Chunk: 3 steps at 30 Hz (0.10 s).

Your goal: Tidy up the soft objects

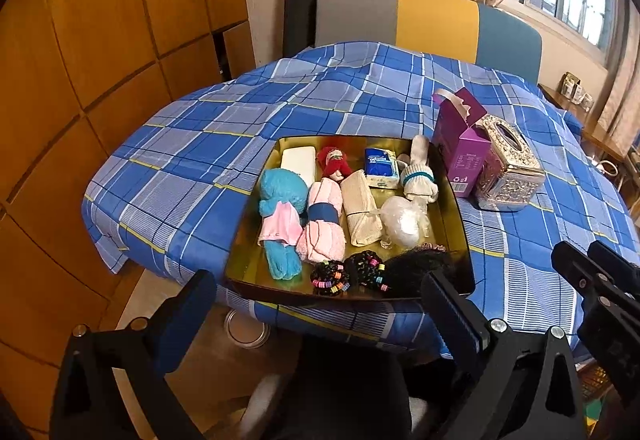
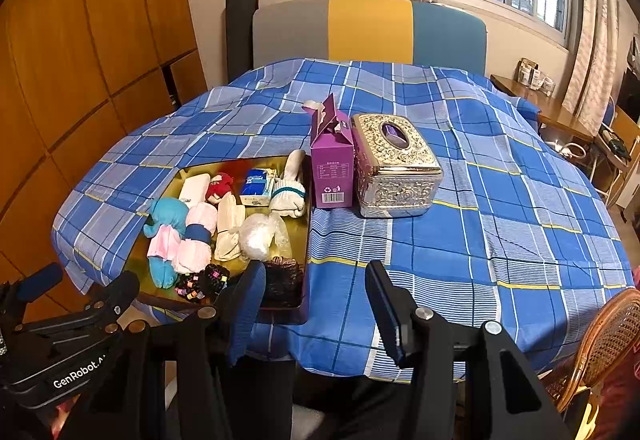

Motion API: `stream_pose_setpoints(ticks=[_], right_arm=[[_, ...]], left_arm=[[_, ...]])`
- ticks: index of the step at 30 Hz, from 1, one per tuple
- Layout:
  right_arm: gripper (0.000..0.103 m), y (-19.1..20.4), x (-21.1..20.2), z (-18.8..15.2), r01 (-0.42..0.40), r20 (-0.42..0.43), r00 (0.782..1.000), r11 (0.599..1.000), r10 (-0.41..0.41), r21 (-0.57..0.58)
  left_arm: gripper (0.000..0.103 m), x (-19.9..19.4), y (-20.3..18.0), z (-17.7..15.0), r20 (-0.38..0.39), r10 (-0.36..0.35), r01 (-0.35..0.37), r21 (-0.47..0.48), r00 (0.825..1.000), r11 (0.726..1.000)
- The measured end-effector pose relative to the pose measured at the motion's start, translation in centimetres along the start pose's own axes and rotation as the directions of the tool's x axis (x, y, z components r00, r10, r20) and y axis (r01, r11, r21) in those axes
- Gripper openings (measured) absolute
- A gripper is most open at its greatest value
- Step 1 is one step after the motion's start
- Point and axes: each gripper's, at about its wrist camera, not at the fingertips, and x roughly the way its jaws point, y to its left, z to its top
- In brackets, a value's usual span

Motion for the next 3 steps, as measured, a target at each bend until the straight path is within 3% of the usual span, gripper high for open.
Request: stream_pose_setpoints(ticks=[3], right_arm=[[0.053,-0.03,0.08,-0.03,0.0,-0.003,1.0,1.0,0.0,0.0]], left_arm=[[0.103,-0.02,-0.1,-0.02,0.005,0.004,-0.005,0.006,1.0,1.0]])
